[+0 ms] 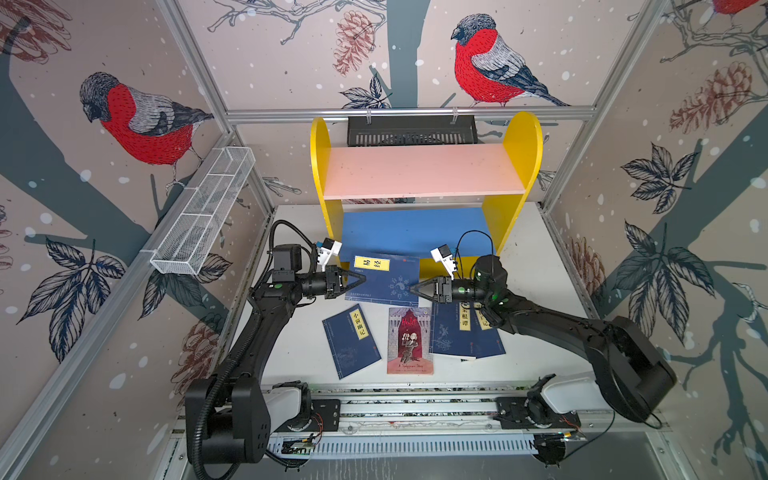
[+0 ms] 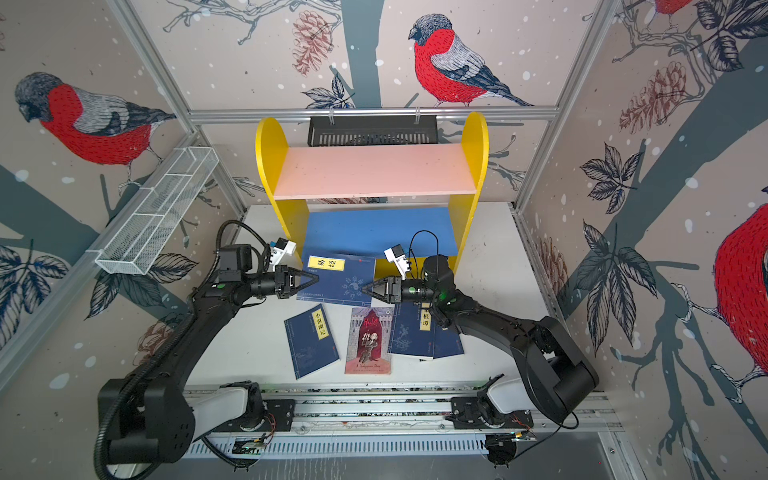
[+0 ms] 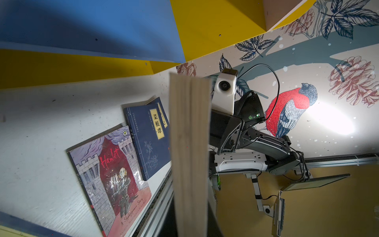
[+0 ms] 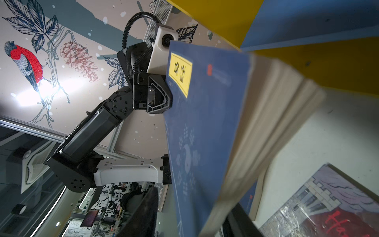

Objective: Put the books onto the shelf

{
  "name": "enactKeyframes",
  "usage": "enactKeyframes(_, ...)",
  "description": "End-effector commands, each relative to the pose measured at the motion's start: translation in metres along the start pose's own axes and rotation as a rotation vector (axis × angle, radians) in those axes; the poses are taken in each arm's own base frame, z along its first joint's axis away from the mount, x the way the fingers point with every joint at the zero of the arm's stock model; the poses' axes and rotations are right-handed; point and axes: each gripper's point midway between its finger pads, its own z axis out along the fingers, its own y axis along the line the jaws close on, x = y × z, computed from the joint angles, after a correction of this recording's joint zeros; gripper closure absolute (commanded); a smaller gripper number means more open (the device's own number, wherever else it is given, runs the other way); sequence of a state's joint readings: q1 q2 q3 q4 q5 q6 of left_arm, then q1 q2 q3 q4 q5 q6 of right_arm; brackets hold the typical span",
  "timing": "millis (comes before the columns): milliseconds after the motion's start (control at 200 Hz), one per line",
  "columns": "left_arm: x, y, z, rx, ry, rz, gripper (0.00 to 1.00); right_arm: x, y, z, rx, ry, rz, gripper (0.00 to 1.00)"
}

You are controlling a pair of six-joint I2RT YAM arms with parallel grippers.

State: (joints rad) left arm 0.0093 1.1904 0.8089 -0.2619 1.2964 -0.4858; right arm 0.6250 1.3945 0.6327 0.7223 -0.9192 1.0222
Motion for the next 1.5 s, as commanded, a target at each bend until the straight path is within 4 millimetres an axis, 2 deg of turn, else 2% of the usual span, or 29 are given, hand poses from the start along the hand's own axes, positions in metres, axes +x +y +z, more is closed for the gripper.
enactKeyframes(0, -0.01, -0.003, 0.0, 0.014, -0.023, 0.015, 1.0, -0.002, 0.013, 0.003, -0.036, -0.045, -0.033, 0.5)
enactKeyframes(160, -0.011, 0.001, 0.001, 0.023, -0.023, -0.023, 1.0, 0.006, 0.015, 0.014, -0.061, -0.074, -0.019, 0.59)
enactKeyframes(255, -0.01, 0.003, 0.001, 0.016, -0.021, -0.018, 1.0, 0.004, 0.013, 0.018, -0.064, -0.093, -0.008, 0.71)
enactKeyframes(350, -0.009, 0.005, 0.001, 0.004, -0.023, -0.012, 1.0, -0.003, 0.009, 0.019, -0.059, -0.122, 0.002, 0.89)
enactKeyframes(420, -0.008, 0.008, 0.001, -0.01, -0.026, -0.015, 1.0, -0.008, 0.007, 0.019, -0.049, -0.133, -0.001, 0.95)
enactKeyframes(450, -0.008, 0.009, 0.001, -0.021, -0.03, -0.012, 0.95, -0.01, 0.006, 0.019, -0.045, -0.136, -0.003, 0.97)
enactKeyframes(540, -0.008, 0.017, -0.001, -0.08, -0.045, 0.008, 0.92, -0.017, 0.005, 0.018, -0.023, -0.138, -0.015, 0.98)
enactKeyframes(660, -0.014, 0.026, -0.008, -0.179, -0.073, 0.045, 0.7, -0.029, 0.002, 0.014, 0.007, -0.143, -0.025, 0.98)
enactKeyframes(760, -0.022, 0.034, -0.017, -0.303, -0.097, 0.086, 0.6, -0.042, -0.006, 0.009, 0.052, -0.139, -0.027, 0.98)
enactKeyframes(850, -0.038, 0.041, -0.033, -0.477, -0.126, 0.172, 0.59, -0.053, -0.012, 0.005, 0.081, -0.132, -0.023, 0.99)
enactKeyframes(880, -0.038, 0.046, -0.037, -0.524, -0.121, 0.191, 0.59, -0.056, -0.016, 0.005, 0.092, -0.125, -0.02, 0.99)
enactKeyframes(895, -0.045, 0.039, -0.04, -0.537, -0.131, 0.226, 0.58, -0.058, -0.016, 0.005, 0.095, -0.12, -0.021, 0.99)
enactKeyframes(970, -0.05, 0.033, -0.048, -0.589, -0.139, 0.279, 0.58, -0.066, -0.021, 0.004, 0.108, -0.105, -0.025, 0.99)
enactKeyframes(1135, -0.049, 0.019, -0.046, -0.551, -0.121, 0.327, 0.59, -0.083, -0.034, 0.01, 0.11, -0.075, -0.002, 0.99)
enactKeyframes(1285, -0.047, 0.0, -0.041, -0.481, -0.085, 0.401, 0.59, -0.095, -0.048, 0.024, 0.115, -0.029, 0.009, 0.99)
enactKeyframes(1495, -0.041, -0.015, -0.04, -0.444, -0.047, 0.475, 0.58, -0.11, -0.06, 0.039, 0.101, 0.005, 0.028, 0.99)
